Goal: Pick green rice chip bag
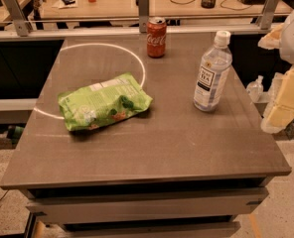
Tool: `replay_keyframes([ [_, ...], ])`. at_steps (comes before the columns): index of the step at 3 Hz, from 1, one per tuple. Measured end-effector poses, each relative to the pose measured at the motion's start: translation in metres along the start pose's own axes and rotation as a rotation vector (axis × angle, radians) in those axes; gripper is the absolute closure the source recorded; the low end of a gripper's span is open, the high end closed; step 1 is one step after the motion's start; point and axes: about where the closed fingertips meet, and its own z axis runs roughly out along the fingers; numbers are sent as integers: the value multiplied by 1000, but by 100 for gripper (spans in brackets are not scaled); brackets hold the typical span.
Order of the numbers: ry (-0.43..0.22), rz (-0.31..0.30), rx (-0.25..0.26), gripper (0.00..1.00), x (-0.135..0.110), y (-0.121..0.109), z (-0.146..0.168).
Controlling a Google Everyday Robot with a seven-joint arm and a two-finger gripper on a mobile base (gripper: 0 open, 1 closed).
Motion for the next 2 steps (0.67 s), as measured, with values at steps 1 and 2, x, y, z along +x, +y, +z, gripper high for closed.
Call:
replay_keyframes([
  [1,0,0,0,0,0,0,0],
  [2,-37,-4,11,0,-3,-1,-2],
])
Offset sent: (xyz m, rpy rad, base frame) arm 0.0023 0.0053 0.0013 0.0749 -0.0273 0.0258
